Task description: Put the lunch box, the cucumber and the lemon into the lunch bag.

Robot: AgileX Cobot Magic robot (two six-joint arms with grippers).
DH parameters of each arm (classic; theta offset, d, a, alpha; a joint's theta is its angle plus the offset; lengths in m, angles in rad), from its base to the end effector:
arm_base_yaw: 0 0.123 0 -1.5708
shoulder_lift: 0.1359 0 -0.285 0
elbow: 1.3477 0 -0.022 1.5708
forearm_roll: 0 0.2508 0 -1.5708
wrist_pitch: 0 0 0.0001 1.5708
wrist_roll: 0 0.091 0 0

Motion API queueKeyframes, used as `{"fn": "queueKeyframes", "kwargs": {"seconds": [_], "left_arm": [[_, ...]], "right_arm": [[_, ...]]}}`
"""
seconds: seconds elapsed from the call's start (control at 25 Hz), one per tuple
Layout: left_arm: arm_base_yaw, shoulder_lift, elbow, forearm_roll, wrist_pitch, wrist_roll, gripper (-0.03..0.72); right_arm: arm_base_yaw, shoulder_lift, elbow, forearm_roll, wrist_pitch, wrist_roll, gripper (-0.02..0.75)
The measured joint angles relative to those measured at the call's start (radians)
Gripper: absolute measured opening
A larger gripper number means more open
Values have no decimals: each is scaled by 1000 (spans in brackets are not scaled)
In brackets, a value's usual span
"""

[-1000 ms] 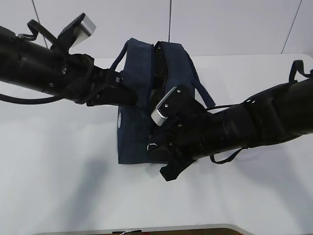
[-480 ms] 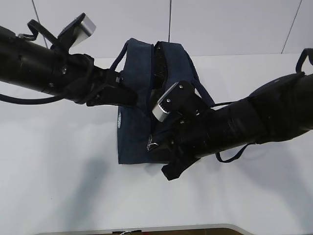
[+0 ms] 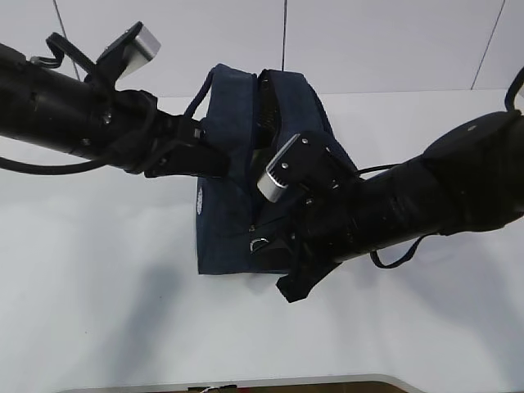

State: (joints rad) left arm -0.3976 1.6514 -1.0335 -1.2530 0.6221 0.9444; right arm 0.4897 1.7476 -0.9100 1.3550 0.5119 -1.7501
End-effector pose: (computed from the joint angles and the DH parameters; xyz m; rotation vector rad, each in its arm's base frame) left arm 0.2976 -0.1797 0.2417 0.4915 2.3244 -0.9971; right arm 0.2774 0.1973 0.1782 -1.2538 2.0427 0.6356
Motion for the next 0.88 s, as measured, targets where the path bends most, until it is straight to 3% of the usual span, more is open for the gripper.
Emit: {"fn": "queueKeyframes", "kwargs": {"seconds": [0.88], "left_arm": [[0,0,0,0,-6,0,-10]], "right_arm": [[0,-50,0,-97,11,100,5]]}}
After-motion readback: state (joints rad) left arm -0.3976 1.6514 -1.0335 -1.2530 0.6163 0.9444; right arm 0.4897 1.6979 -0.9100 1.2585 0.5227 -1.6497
